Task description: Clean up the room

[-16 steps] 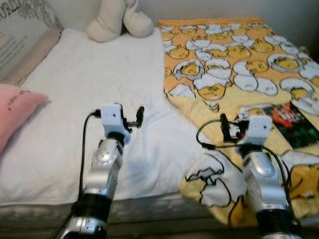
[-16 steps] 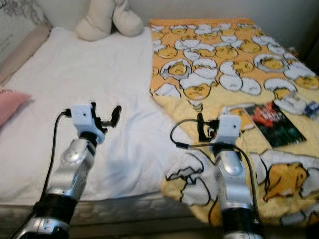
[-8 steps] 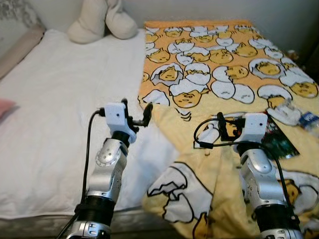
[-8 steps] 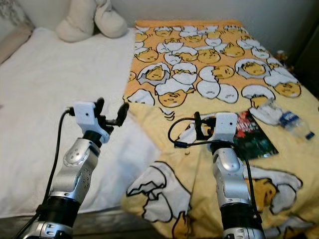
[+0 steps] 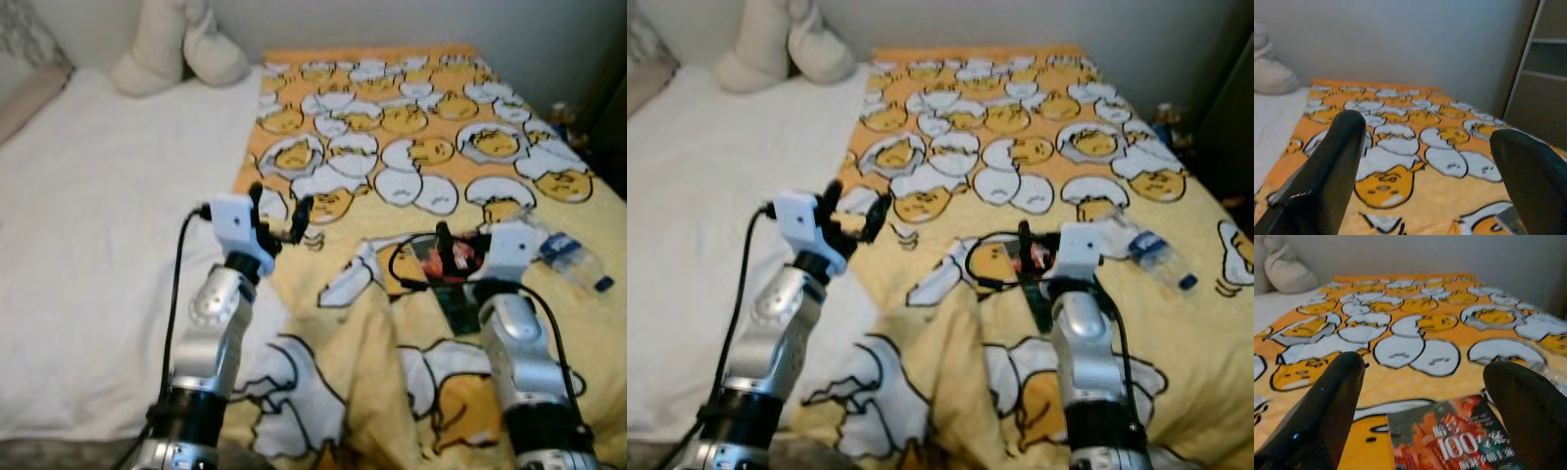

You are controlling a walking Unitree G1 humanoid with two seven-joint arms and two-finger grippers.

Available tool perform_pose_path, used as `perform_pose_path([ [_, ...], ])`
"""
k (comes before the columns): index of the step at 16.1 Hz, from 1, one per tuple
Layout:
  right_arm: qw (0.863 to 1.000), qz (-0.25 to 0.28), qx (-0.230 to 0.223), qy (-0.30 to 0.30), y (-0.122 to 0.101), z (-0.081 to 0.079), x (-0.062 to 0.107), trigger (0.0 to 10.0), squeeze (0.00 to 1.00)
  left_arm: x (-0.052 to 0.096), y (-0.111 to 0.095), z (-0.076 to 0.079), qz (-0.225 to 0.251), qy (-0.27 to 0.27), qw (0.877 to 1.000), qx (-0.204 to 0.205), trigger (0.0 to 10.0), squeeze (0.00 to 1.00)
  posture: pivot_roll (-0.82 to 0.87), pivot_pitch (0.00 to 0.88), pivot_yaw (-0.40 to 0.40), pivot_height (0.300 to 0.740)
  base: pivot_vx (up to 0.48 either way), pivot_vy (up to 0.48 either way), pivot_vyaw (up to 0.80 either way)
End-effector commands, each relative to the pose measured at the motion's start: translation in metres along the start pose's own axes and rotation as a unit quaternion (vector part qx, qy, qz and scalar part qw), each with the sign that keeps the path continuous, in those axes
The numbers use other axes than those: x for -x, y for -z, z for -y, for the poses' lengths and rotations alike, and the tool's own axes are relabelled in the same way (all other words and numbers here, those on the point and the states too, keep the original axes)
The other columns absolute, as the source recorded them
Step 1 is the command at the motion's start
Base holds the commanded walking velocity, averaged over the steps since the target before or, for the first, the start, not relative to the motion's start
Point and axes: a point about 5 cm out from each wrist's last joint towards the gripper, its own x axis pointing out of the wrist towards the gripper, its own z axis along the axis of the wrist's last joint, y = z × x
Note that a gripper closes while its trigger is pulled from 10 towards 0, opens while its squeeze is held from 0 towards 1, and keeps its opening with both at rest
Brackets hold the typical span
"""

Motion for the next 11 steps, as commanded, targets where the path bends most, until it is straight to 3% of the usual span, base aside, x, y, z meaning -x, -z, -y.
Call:
perform_pose_path([
  [1, 1.0, 0.005, 0.003, -0.002, -0.001, -0.001, 0.0, 10.0, 0.0, 0.0, -0.002, 0.0, -0.001, 0.004, 1.0, -0.001, 10.0, 0.0, -0.09, 0.0, 0.082, 0.727, 0.262, -0.398, 0.0],
  [3, 1.0, 0.003, -0.003, 0.008, -0.002, 0.003, 0.0, 10.0, 0.0, 0.0, 0.001, 0.001, -0.011, 0.008, 1.0, 0.011, 10.0, 0.0, -0.09, 0.0, 0.083, 0.727, 0.244, -0.411, 0.0],
  [6, 0.997, -0.034, -0.055, 0.049, 0.003, 0.023, -0.008, 10.0, 0.0, -0.004, 0.002, -0.008, -0.031, -0.005, 0.999, 0.032, 10.0, 0.0, -0.08, 0.022, 0.093, 0.727, 0.0, 0.0, 0.0],
  [8, 0.992, -0.055, -0.088, 0.078, 0.009, 0.038, -0.011, 10.0, 0.0, -0.006, -0.005, -0.016, -0.031, -0.007, 0.999, 0.033, 10.0, 0.0, -0.05, 0.055, 0.105, 0.727, 0.0, 0.0, 0.0],
  [11, 0.976, -0.108, -0.151, 0.117, 0.031, 0.055, -0.011, 10.0, 0.0, -0.009, -0.002, -0.021, -0.078, 0.004, 0.995, 0.065, 10.0, 0.0, 0.0, 0.127, 0.143, 0.727, 0.0, 0.0, 0.0],
])
